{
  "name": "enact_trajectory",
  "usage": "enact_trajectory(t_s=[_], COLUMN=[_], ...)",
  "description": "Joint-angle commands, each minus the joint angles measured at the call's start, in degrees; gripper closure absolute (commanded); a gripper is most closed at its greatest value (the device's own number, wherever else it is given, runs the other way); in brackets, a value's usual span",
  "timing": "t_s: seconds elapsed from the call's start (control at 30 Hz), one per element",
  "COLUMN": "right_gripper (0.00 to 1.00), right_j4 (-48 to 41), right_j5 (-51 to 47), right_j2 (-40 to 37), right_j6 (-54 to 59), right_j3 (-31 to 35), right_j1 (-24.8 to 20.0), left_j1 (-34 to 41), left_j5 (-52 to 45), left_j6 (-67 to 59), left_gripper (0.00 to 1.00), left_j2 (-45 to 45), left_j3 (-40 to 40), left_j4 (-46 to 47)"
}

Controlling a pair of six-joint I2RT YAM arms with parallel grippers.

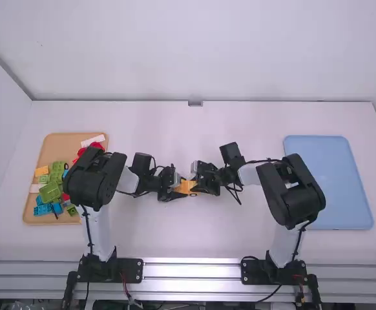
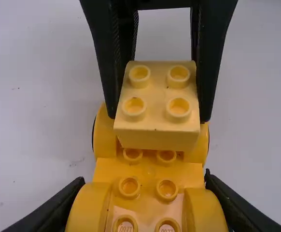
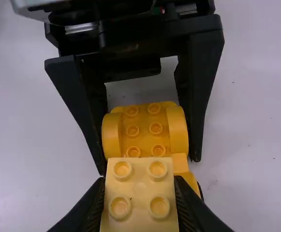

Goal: Assemble lego blocks to make yellow taxi

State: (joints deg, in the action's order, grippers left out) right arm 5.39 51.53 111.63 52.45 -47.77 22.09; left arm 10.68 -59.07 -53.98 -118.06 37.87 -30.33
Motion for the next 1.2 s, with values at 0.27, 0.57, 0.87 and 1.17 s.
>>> enact_trajectory(t_s=[0.27,0.57,0.87,1.17], right_gripper=[0.96,0.96,0.97,0.96], right_j4=[0.4,0.3,4.4,3.8], right_j5=[-5.3,-6.4,-6.6,-6.5], right_j2=[0.5,0.5,0.5,0.4], right_j6=[0.5,0.5,0.4,-1.6], right_j3=[-0.5,-0.4,1.2,0.5], right_j1=[2.2,2.2,2.2,2.2], left_j1=[0.5,0.6,0.6,0.6], left_j5=[3.3,3.2,3.3,3.3], left_j6=[0.6,0.6,0.6,0.6], left_gripper=[0.44,0.44,0.47,0.48], left_j2=[-1.0,-1.0,-1.0,-1.0], left_j3=[-1.5,-1.5,-1.6,-1.6], left_j4=[1.3,1.2,1.4,1.6])
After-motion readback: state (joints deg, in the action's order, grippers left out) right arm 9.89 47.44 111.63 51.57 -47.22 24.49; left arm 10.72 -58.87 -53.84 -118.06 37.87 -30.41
